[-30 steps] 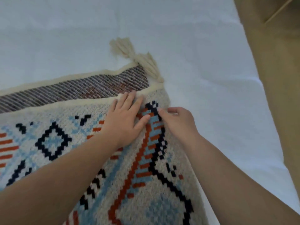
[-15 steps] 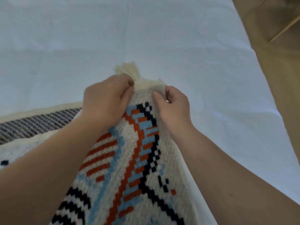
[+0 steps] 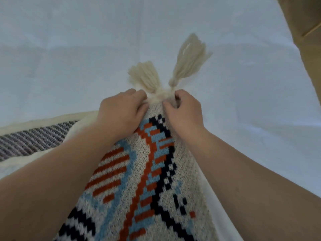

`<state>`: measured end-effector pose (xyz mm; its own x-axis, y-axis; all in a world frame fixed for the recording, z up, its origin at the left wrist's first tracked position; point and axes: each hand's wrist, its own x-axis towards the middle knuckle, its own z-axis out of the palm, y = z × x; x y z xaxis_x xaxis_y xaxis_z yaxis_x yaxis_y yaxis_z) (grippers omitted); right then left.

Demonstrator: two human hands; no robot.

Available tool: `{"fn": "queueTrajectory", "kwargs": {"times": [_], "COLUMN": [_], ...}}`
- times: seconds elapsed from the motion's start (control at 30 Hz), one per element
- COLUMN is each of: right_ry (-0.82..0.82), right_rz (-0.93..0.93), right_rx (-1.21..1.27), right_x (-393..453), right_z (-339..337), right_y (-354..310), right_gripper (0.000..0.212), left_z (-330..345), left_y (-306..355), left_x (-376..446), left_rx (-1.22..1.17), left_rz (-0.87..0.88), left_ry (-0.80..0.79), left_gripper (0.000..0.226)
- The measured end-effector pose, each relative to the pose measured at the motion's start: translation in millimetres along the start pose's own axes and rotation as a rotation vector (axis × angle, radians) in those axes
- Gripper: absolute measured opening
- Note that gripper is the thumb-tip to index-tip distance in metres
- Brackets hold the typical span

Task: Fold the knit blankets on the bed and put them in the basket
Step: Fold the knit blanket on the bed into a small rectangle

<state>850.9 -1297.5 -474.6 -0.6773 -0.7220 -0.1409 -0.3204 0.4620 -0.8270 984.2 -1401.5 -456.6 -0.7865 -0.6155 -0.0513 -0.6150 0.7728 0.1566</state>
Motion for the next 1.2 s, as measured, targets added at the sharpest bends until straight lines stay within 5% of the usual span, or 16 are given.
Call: {"fn": "queueTrajectory", "kwargs": {"times": [0.23, 0.33, 0.47, 0.67, 0.8, 0.93, 1.07, 1.2], "right_ry": [-0.156, 0.011, 0.309, -0.033, 0.027, 0.161, 0.072, -0.03], "right_rz": [0.093, -0.01, -0.06, 0.351, 0.314, 0.155, 0.149, 0.111], "right_rx": [-0.021, 0.038, 0.045, 0.174, 0.164, -0.063, -0.232, -0.083], "right_x": [1, 3, 10, -30, -60, -58, -53, -56], "right_z": [-4, -22, -48, -38, -30, -52, -69, -58], "right_y": [-3, -11, -1, 16, 21, 16, 25, 32], "right_gripper": [0.024, 0.01, 0.01, 0.05, 0.021, 0.018, 0.024, 0.032], "left_z": [25, 13, 8, 22, 13, -3, -7, -3], "left_y": [3, 23, 53, 45, 27, 41, 67, 92], "left_x": [-4, 6, 35, 9, -31, -13, 20, 45], "left_rx": [-0.099, -0.362, -0.366, -0.174, -0.205, -0.369, -0.632, -0.842], "left_rz": [-0.006, -0.043, 0.039, -0.04, -0.048, -0.08, -0.198, -0.261], "left_ry": [0.011, 0.058, 0.198, -0.007, -0.009, 0.095, -0.2, -0.378], "left_gripper": [0.028, 0.017, 0.018, 0.042, 0.042, 0.02, 0.017, 0.021]}}
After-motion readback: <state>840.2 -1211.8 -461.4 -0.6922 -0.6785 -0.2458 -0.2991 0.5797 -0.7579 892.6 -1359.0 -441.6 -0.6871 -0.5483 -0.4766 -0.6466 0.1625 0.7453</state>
